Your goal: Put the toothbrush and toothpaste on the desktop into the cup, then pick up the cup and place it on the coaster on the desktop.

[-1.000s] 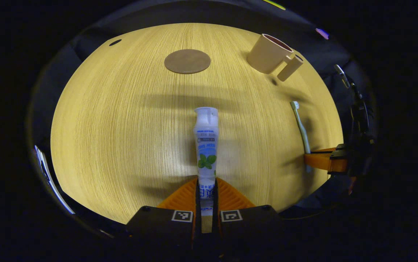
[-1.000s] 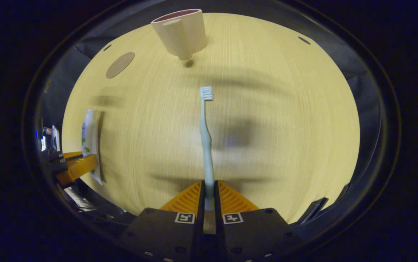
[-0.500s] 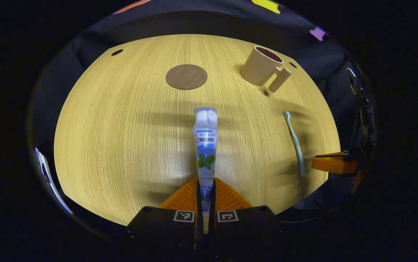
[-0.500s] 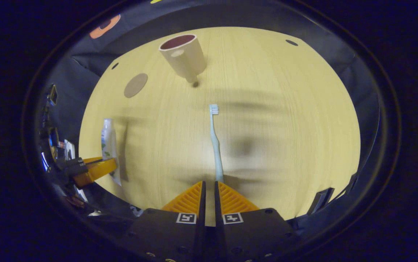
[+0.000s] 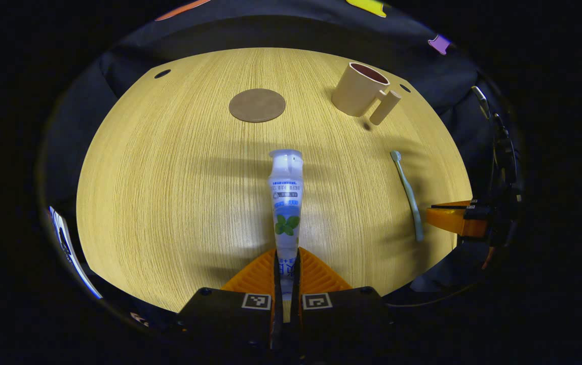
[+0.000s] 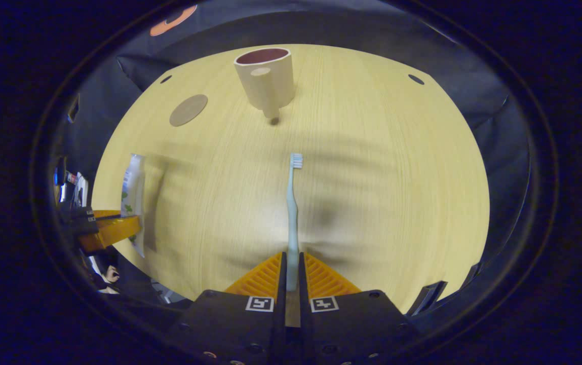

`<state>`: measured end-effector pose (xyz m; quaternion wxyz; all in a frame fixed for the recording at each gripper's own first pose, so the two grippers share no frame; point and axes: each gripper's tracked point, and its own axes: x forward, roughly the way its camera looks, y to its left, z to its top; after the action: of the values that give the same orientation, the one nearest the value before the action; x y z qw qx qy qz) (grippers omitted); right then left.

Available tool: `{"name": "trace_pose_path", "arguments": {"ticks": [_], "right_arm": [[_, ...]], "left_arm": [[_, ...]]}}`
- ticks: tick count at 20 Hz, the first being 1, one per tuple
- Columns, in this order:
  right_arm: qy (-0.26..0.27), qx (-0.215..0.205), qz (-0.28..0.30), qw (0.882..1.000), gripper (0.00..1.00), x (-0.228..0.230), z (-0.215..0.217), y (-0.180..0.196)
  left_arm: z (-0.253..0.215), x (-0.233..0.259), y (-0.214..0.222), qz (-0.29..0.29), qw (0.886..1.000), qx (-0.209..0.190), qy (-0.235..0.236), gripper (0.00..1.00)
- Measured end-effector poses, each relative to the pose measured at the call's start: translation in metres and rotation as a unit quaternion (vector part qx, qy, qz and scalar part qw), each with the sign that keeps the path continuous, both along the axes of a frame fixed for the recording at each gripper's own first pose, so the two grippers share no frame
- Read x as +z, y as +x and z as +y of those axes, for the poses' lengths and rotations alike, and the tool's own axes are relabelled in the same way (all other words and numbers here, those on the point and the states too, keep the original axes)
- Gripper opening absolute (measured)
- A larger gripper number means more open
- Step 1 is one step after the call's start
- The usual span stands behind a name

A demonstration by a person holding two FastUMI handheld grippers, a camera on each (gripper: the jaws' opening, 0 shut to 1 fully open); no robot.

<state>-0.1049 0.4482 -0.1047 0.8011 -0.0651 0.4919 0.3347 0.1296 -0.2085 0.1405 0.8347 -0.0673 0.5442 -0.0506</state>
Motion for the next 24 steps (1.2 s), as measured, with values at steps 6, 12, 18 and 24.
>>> {"name": "trace_pose_path", "arguments": {"ticks": [6, 12, 18, 24], "right_arm": [[-0.022, -0.011, 0.025, 0.999, 0.51, -0.014, 0.01, 0.01], [-0.039, -0.023, 0.059, 0.997, 0.49, -0.021, 0.018, 0.014], [-0.04, -0.021, 0.053, 0.998, 0.0, -0.013, 0.013, 0.038], [-0.01, -0.011, 0.034, 0.999, 0.0, 0.005, 0.012, 0.026]], "left_arm": [[0.003, -0.003, -0.002, 0.005, 1.0, 0.007, -0.002, 0.08], [0.003, -0.005, -0.005, 0.011, 1.0, 0.005, -0.009, 0.08], [-0.003, -0.01, -0.006, 0.01, 1.0, 0.0, -0.018, 0.08], [0.003, -0.009, -0.007, 0.011, 1.0, 0.002, -0.016, 0.08]]}}
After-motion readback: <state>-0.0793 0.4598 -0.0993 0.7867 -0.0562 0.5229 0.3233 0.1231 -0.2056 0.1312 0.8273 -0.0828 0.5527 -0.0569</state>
